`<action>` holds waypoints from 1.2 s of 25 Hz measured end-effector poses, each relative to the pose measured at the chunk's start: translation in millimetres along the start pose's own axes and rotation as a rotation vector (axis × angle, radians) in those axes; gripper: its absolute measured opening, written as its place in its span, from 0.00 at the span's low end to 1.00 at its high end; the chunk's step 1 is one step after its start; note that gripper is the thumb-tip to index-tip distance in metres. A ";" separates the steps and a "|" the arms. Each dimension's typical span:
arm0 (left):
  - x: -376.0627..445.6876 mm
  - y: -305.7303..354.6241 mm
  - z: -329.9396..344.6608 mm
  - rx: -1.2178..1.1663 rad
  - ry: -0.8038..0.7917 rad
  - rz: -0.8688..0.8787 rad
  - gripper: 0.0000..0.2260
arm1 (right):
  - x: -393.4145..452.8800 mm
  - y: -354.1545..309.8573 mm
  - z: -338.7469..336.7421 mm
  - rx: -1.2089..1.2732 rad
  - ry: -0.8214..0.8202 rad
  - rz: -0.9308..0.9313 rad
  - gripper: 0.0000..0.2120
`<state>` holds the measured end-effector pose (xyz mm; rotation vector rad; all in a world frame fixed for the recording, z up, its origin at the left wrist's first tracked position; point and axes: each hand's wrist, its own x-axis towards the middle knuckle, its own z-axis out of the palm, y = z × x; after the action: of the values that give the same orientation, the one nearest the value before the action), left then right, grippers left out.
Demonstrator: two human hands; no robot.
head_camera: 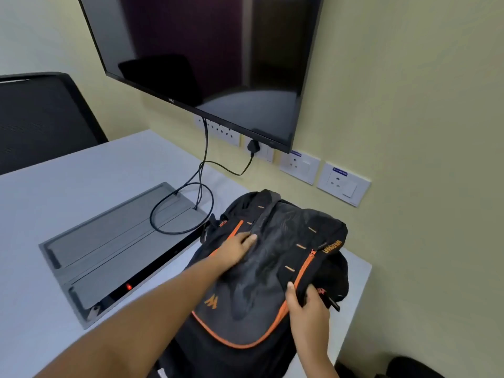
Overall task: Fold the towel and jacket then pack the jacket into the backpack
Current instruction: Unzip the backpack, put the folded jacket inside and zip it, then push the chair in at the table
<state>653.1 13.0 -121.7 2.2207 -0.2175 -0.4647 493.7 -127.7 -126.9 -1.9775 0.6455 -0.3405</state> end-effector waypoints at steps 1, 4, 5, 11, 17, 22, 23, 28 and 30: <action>-10.0 -2.9 11.9 0.095 -0.008 0.032 0.22 | 0.3 -3.5 1.6 -0.007 0.009 0.003 0.10; -63.4 -27.1 42.3 0.340 0.042 0.039 0.25 | -2.1 -10.7 -1.7 -0.175 0.221 -0.058 0.14; -85.5 -41.3 50.2 0.400 0.064 0.043 0.26 | -4.2 -5.6 -0.3 -0.299 0.285 -0.166 0.17; -188.3 -132.5 58.2 0.797 0.182 0.206 0.29 | -24.8 37.8 5.8 -0.952 0.016 -0.371 0.24; -235.3 -128.3 4.0 0.835 0.401 0.154 0.32 | -61.9 -24.3 19.9 -0.925 0.053 -0.649 0.27; -283.2 -87.6 -67.0 0.824 0.703 0.163 0.33 | -120.1 -104.1 49.7 -0.845 0.094 -0.951 0.35; -297.4 -83.8 -84.0 0.829 0.769 0.162 0.33 | -133.0 -119.1 53.7 -0.833 0.093 -0.999 0.35; -383.1 -64.8 -166.9 0.930 1.020 0.112 0.30 | -205.0 -190.2 64.5 -0.676 0.099 -1.221 0.34; -426.3 -57.5 -197.6 0.967 1.110 0.065 0.30 | -237.3 -220.1 65.3 -0.594 0.100 -1.313 0.33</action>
<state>341.5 320.9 57.8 2.9844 0.1265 1.1587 396.6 137.4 44.1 -2.7358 -0.6975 -1.1163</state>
